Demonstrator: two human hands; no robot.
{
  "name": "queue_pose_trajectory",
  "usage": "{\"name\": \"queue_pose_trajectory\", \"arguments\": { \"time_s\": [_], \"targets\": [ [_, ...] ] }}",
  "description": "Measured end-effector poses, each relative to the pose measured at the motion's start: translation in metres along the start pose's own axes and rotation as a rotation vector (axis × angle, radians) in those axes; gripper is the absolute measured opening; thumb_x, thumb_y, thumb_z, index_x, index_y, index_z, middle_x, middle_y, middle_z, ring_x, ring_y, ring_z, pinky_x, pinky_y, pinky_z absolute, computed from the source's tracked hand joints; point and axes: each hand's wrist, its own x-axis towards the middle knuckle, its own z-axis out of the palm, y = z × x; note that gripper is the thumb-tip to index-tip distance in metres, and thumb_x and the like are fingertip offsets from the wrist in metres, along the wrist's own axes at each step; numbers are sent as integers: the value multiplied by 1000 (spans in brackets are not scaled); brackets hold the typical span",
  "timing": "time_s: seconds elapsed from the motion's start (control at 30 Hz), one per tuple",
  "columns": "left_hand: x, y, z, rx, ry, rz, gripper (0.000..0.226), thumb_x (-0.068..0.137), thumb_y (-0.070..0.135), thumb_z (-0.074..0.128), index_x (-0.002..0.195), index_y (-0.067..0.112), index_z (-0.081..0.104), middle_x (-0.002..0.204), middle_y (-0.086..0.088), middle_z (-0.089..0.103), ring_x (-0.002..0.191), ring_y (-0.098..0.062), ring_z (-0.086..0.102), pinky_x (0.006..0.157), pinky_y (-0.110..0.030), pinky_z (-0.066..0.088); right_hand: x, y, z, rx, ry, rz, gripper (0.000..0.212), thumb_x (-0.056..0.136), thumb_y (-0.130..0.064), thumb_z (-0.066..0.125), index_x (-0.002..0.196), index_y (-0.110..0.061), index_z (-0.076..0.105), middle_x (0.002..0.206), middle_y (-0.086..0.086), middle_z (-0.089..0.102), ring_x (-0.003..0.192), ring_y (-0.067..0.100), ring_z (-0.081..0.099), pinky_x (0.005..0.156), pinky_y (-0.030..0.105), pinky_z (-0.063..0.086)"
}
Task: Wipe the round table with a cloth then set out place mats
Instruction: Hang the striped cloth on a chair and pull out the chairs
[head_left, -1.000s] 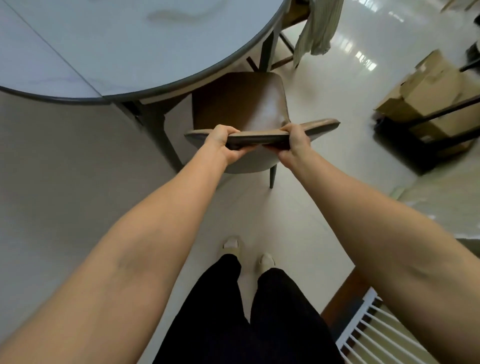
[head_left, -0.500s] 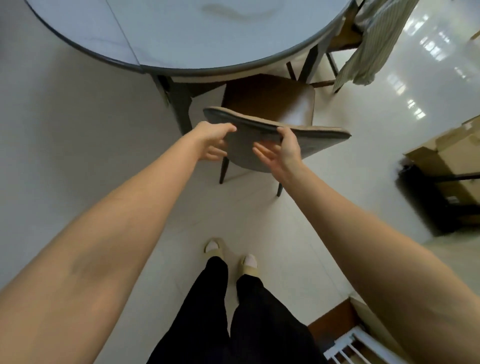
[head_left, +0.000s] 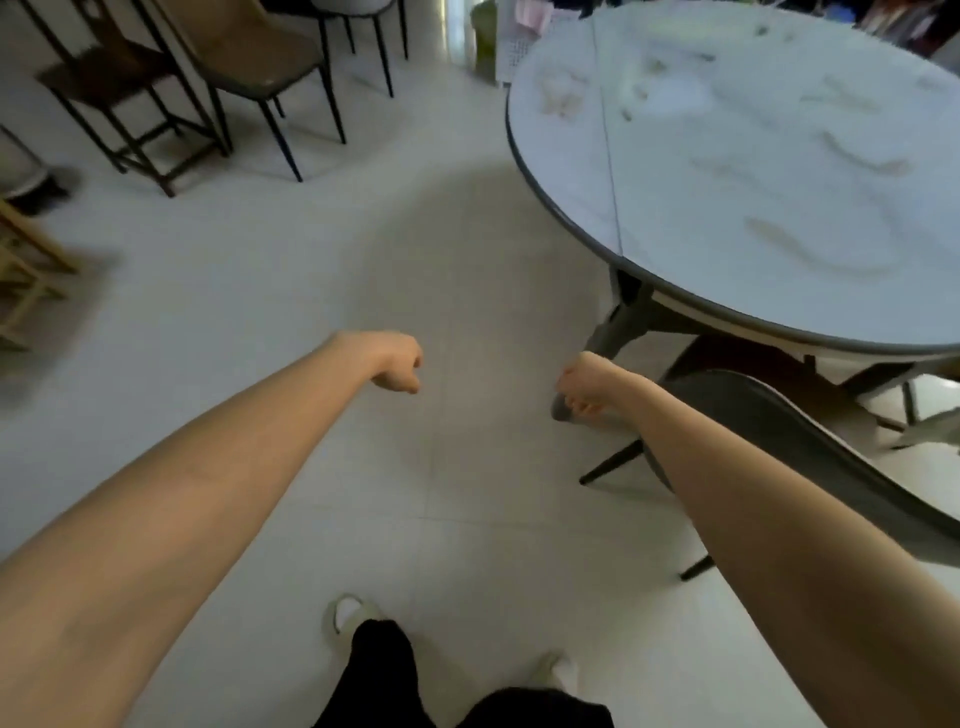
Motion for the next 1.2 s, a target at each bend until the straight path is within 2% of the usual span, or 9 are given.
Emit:
{"name": "queue_pose_trajectory", "arguments": {
  "time_s": [0.07,0.17,0.27,0.33,0.43,0.7,0.8,0.93,1.2],
  "targets": [
    [-10,-61,2,-30,3,-48,44,95,30,53,131,3,54,133,-15,55,107,-24,55,94,-33,45,15,-64,17,-117,-38,-67,18,95,-10,43,92,1,57,89,19,60,76,30,58,63,33,48],
    [-20,-160,5,-73,19,-120,44,95,32,53,130,6,55,133,-13,55,116,-27,55,99,-36,45,30,-164,54,-307,-99,-174,31,97,-10,39,103,10,62,98,24,64,80,30,59,71,36,50],
    [-31,-250,0,-93,47,-172,41,96,32,50,128,7,55,137,-11,51,120,-26,52,99,-34,42,42,-258,84,-414,-84,-279,35,95,-11,40,110,9,64,103,25,68,80,30,61,74,36,52],
    [-32,-300,1,-114,17,-205,35,96,32,50,121,7,56,138,-11,51,116,-24,52,95,-32,41,44,-307,99,-468,-111,-324,35,94,-12,41,110,8,65,101,25,69,77,28,60,67,32,51],
    [-30,-368,-2,-137,-15,-237,43,96,33,51,133,10,53,140,-8,49,125,-25,49,103,-34,40,61,-368,113,-558,-160,-334,35,95,-12,41,110,9,65,90,21,65,73,27,56,52,24,42],
    [33,-520,-42,-253,25,-257,47,98,34,50,140,14,47,144,-5,44,129,-24,45,107,-36,37,174,-522,91,-594,-162,-385,34,96,-10,41,111,13,61,92,22,63,77,29,57,59,31,45],
    [72,-588,-76,-276,64,-290,44,98,33,48,137,12,49,143,-6,45,127,-24,46,106,-37,38,237,-594,81,-610,-158,-428,35,97,-11,41,112,13,61,93,21,63,80,31,61,61,32,48],
    [109,-666,-135,-320,78,-319,44,100,32,45,139,11,47,145,-6,40,130,-24,42,106,-35,35,302,-692,49,-526,-156,-461,32,95,-9,43,112,11,60,107,28,66,96,40,67,75,39,55],
    [212,-831,-240,-360,150,-327,49,98,35,47,144,19,40,148,-3,37,133,-22,38,110,-36,33,435,-873,2,-453,-94,-472,30,94,-12,44,115,4,60,109,25,65,98,35,67,82,40,56]
  ]
}}
